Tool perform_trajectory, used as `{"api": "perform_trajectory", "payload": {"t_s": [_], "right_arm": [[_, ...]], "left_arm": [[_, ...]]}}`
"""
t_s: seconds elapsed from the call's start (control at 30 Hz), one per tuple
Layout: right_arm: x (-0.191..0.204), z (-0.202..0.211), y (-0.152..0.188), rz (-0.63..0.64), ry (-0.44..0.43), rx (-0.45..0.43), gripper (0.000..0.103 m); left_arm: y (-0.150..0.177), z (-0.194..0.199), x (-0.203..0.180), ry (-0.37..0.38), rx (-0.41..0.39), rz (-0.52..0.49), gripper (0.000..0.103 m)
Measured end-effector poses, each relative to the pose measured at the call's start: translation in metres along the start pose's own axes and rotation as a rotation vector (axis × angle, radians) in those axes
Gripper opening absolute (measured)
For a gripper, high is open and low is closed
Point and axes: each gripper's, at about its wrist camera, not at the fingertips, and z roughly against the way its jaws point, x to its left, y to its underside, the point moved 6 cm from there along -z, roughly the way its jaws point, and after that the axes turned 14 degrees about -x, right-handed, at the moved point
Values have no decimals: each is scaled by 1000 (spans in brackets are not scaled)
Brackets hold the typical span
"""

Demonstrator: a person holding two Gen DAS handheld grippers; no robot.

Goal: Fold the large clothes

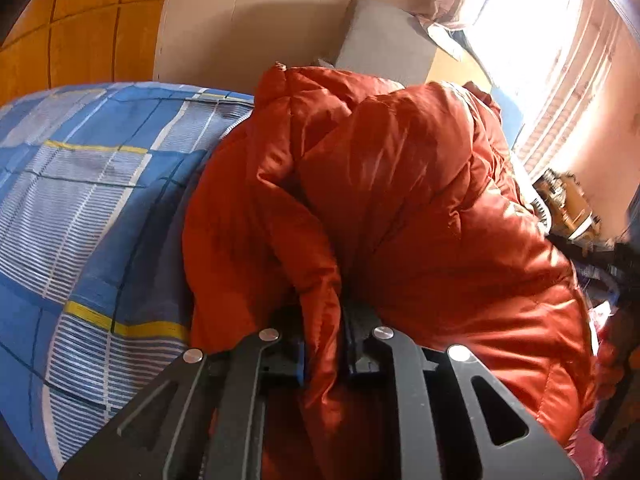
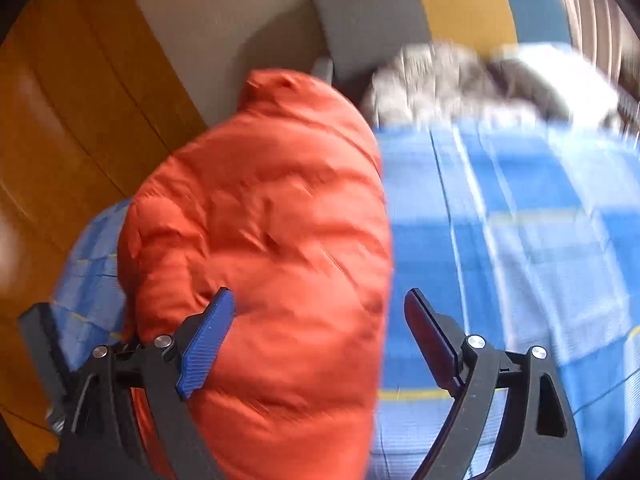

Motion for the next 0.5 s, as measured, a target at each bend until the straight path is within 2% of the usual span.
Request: {"api": "perform_trajectory", "payload": {"t_s": [0.3, 0.4, 0.47, 0.5], "right_arm": [[-17, -33, 35, -335, -279, 151, 86], [-12, -35, 35, -350, -323, 150, 69], [-4, -30, 31, -334, -363, 139, 52], [1, -26, 28, -317, -375, 131, 49]], "left_arm": [[3, -7, 12, 57, 1, 64, 15], [3, -8, 15, 82, -1, 106, 12], [2, -8, 16, 112, -9, 146, 9], [1, -8, 17, 127, -14, 167, 8]]}}
